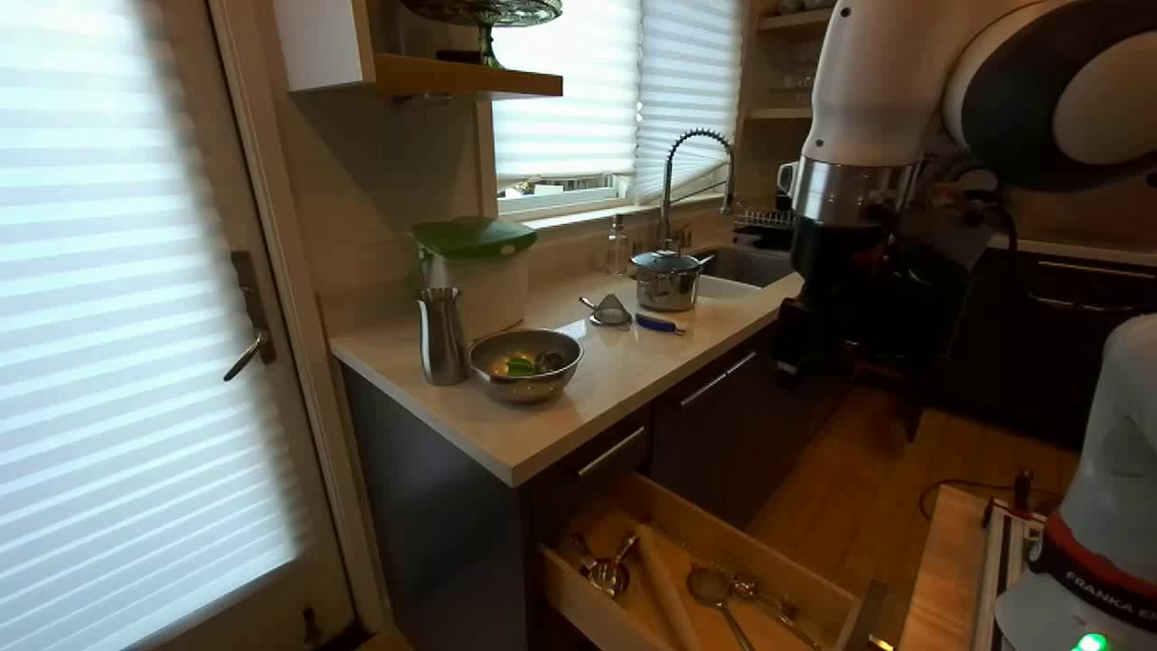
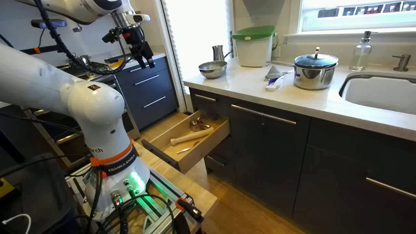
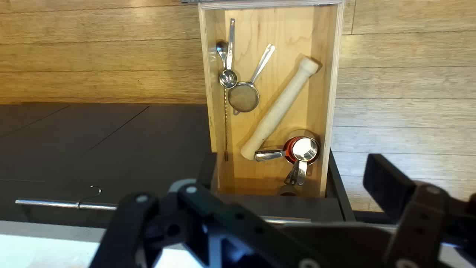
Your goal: Close the drawer fully
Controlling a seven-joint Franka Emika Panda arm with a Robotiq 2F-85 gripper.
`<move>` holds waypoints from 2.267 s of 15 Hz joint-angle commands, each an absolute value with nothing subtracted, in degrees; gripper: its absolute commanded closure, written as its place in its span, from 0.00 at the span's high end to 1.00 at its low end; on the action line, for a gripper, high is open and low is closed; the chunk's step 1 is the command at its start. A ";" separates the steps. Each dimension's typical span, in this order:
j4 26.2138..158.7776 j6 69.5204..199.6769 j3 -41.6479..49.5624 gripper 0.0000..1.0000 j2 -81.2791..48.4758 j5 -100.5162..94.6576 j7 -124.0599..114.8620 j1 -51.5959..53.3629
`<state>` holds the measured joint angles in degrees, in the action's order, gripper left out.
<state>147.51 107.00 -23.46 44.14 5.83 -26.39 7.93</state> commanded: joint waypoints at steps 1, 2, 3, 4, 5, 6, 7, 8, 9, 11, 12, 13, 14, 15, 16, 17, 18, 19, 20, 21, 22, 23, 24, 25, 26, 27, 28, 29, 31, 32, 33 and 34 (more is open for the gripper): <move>147.43 106.94 -22.92 1.00 43.92 5.38 -26.77 8.57; 147.43 106.94 -22.92 1.00 43.92 5.38 -26.77 8.57; 147.33 106.40 -22.72 1.00 44.89 5.05 -27.02 8.42; 148.17 105.76 -21.89 1.00 45.83 5.88 -26.94 8.74; 149.41 105.18 -21.10 1.00 46.50 6.94 -26.90 9.09; 152.90 104.73 -19.93 1.00 48.30 8.67 -26.69 9.88; 155.83 104.84 -18.98 1.00 50.20 10.01 -26.14 10.54; 160.21 106.05 -17.49 1.00 52.38 12.78 -25.54 11.53; 163.39 106.76 -16.61 1.00 53.79 14.90 -24.96 12.20; 158.77 103.69 -16.00 1.00 48.29 16.45 -25.42 10.51; 160.64 103.76 -15.52 1.00 48.34 16.14 -25.50 9.49; 160.34 102.49 -15.27 1.00 48.38 15.62 -26.04 8.65; 159.91 101.15 -14.75 1.00 47.15 15.07 -26.87 7.07; 159.44 102.79 -16.28 1.00 48.79 14.69 -25.67 8.56; 159.22 102.06 -15.80 1.00 48.20 14.64 -25.74 7.59; 159.19 101.81 -15.44 1.00 47.80 14.61 -25.77 6.95; 159.15 101.81 -15.30 1.00 47.37 14.58 -25.81 6.62; 159.10 101.81 -15.27 1.00 47.03 14.56 -25.83 6.51; 159.09 101.81 -15.26 1.00 46.89 14.55 -25.83 6.50; 159.08 101.80 -15.26 1.00 46.88 14.55 -25.83 6.50; 158.95 102.92 -12.63 1.00 45.57 14.99 -24.52 4.76; 158.74 103.63 -10.23 1.00 44.21 14.63 -22.95 3.00; 158.61 104.26 -6.76 1.00 42.00 14.28 -20.22 0.81; 158.55 104.28 -4.83 1.00 40.37 14.23 -19.28 -0.83; 158.53 104.75 -2.43 1.00 37.65 14.06 -17.46 -2.72; 158.53 105.44 0.17 1.00 34.61 14.60 -14.44 -3.74; 158.54 105.62 2.18 1.00 31.38 14.60 -11.67 -4.71; 158.58 105.86 3.81 1.00 27.87 14.40 -9.01 -5.50; 158.74 106.65 6.85 1.00 20.84 14.43 -2.78 -6.32; 158.84 106.63 7.34 1.00 17.22 13.92 -1.55 -6.77; 158.12 106.01 7.90 1.00 13.69 14.24 -0.41 -6.81; 158.91 105.09 6.72 1.00 21.20 14.16 -3.10 -7.01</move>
<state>158.98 105.16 6.96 21.11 14.10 -3.11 -6.80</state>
